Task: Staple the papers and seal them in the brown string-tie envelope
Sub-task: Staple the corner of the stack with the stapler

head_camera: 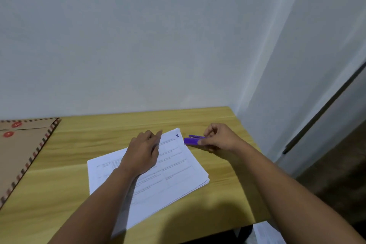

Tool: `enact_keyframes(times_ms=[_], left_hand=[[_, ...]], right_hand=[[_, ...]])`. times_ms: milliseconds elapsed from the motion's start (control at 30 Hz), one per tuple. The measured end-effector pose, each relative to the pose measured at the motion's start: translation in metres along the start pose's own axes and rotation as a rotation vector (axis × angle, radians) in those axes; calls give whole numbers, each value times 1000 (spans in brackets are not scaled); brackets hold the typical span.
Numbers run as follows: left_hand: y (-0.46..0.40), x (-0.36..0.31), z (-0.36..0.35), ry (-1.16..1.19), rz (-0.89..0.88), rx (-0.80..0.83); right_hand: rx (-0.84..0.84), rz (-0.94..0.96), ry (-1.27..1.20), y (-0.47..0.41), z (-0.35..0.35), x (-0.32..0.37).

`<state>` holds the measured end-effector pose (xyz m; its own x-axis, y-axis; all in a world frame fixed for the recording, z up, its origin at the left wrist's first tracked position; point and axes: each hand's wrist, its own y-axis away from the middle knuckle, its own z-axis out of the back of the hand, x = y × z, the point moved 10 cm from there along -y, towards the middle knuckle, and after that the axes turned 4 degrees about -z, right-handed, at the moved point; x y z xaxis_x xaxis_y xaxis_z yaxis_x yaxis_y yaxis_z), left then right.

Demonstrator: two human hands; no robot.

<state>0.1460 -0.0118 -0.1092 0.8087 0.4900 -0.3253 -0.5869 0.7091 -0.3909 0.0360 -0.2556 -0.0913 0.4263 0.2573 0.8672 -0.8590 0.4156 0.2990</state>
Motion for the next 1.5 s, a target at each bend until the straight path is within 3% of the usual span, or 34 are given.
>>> enact_keyframes(times_ms=[133,200,500,833,1000,1500], left_hand=[[0,0,-1,-3,-9,-9],[1,-1,-1,0,-12,-16],[3,-4,4,62,-14,-49],[2,-8,7,70,-30,-48],[1,-8,6,56,-27,-40],[1,-7,4,47,-8,-25]], right_hand=[[100,112,583,-7,-29,9],[91,166,645,-9,-39,14],[123,207,291,-19,-34,2],[272,149,247,-30,-50,15],[311,128,45,-32,-59,21],[266,194,133,-41,-60,22]])
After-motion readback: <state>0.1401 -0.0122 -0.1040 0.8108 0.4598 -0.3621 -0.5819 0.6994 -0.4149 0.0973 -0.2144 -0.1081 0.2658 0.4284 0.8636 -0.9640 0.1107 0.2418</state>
